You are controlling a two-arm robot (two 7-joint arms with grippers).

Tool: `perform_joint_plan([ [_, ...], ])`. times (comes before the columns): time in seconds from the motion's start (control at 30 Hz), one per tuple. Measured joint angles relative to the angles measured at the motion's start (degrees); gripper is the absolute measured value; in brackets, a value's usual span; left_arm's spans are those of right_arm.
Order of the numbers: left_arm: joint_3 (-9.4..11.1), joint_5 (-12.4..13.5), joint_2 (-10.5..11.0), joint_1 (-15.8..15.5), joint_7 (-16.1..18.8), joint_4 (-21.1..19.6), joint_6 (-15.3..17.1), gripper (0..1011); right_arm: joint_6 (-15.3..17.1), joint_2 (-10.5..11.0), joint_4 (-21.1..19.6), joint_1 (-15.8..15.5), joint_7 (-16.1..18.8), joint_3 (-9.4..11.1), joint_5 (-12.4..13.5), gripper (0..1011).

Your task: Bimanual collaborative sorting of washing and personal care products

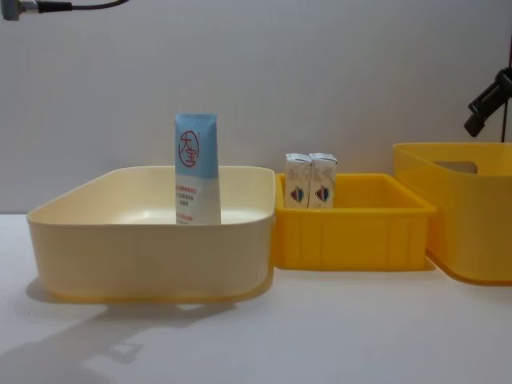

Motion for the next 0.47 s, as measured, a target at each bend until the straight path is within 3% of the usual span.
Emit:
perform_joint_plan([
  [0.47, 0.0, 0.0, 0.0, 0.0, 0.0, 0.0, 0.0, 1003, -0.23, -0.27, 1.35, 0.65, 0.47, -0.39, -0.01, 1001],
])
